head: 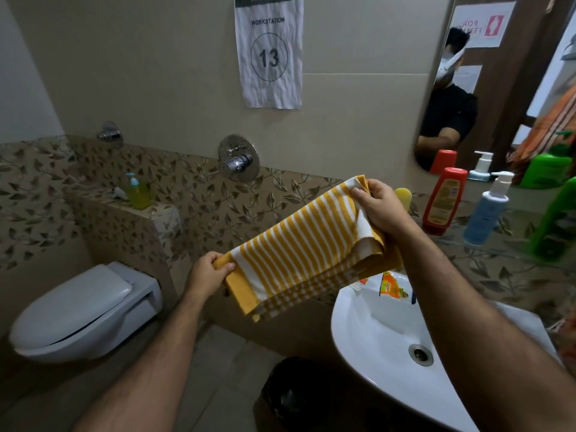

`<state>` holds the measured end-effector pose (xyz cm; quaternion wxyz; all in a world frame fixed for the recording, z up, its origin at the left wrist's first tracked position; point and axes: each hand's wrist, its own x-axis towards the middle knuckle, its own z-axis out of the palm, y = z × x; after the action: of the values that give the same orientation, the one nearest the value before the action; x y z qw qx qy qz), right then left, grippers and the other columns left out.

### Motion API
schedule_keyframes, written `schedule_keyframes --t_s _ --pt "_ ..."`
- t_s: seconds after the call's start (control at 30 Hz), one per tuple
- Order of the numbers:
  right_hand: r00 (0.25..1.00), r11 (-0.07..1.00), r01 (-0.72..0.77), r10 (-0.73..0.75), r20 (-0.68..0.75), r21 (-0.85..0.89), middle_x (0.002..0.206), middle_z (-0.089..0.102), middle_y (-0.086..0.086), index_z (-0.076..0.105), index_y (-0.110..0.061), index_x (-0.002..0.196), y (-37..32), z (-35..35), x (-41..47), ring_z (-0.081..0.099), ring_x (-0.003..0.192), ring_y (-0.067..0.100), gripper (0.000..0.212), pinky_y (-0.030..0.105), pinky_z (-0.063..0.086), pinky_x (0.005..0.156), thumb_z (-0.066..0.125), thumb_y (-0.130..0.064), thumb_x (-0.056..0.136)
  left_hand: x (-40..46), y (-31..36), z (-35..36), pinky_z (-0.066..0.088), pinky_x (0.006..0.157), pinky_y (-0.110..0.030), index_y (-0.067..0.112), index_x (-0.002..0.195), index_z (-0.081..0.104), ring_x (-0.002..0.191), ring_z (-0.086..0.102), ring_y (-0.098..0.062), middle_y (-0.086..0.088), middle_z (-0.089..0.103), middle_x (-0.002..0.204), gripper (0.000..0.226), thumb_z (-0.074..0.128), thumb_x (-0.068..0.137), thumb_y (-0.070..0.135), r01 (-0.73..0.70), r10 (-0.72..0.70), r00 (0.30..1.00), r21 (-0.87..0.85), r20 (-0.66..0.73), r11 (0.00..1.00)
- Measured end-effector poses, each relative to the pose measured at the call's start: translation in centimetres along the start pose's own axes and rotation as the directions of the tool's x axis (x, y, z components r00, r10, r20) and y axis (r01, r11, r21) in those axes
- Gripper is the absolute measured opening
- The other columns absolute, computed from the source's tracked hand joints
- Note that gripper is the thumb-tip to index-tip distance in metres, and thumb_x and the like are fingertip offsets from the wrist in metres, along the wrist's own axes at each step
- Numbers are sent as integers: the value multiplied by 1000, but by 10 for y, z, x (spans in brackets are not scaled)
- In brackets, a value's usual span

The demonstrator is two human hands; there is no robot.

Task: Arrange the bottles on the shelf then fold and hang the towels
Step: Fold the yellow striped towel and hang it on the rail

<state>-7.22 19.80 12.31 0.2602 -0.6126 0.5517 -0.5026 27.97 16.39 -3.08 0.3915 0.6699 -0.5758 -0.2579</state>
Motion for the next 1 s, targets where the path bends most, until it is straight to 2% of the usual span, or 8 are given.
schedule_keyframes --t_s 0.13,0.27,0.47,0.6,0.7,0.8,0.9,1.0 --pt "996 996 -74 71 55 56 105 72 10 64 -9 114 -6 20 -3 70 96 22 24 35 57 83 59 -25 98 -12 19 30 45 76 -25 17 119 63 109 58 -22 -8 60 122 34 70 88 28 -7 6 1000 -36 -25 999" --pt "978 979 -198 195 69 46 93 69 9 64 -13 104 -3 47 -6 64 80 16 17 25 51 62 64 -26 94 -41 77 54 51 76 -16 18 115 66 100 63 -11 5 67 105 29 66 91 33 -262 282 959 -275 36 925" --pt "917 888 -398 392 70 232 96 64 14 60 -8 109 4 62 -4 64 85 24 24 37 55 72 66 -25 93 -87 132 73 48 89 -15 20 141 46 115 55 -3 9 56 125 114 37 58 97 -259 446 862 -546 242 797" --pt "874 804 -461 486 32 376 71 53 8 59 -8 87 3 57 -2 58 57 15 10 27 51 59 65 -15 92 -99 135 73 46 97 -18 13 145 37 122 53 -9 -1 53 135 136 52 41 98 -280 514 815 -595 268 753" --pt "848 762 -491 528 33 423 58 47 5 56 -7 80 2 53 -3 46 28 6 14 14 36 34 61 -11 92 -103 136 74 42 99 -14 19 143 38 120 50 -2 6 53 134 121 77 44 78 -351 523 802 -481 288 803" --pt "845 739 -491 533 44 461 53 46 3 54 -7 79 2 55 -5 44 26 6 15 14 35 33 59 -9 93 -102 136 80 48 91 -23 24 127 51 106 58 1 12 62 115 76 84 63 49 -350 476 858 -457 194 817" --pt "865 706 -453 496 77 545 57 46 4 54 -7 77 3 59 -5 46 30 6 18 17 39 35 58 -8 94 -101 137 81 54 79 -28 33 105 66 91 65 -6 11 68 93 49 59 73 70 -274 395 901 -468 182 840" --pt "880 682 -419 467 83 599 61 49 3 56 -8 79 6 63 -6 51 41 9 18 21 45 43 59 -14 96 -100 138 75 45 68 -4 59 90 61 83 61 14 32 66 85 47 36 68 92 -220 366 903 -488 226 845"
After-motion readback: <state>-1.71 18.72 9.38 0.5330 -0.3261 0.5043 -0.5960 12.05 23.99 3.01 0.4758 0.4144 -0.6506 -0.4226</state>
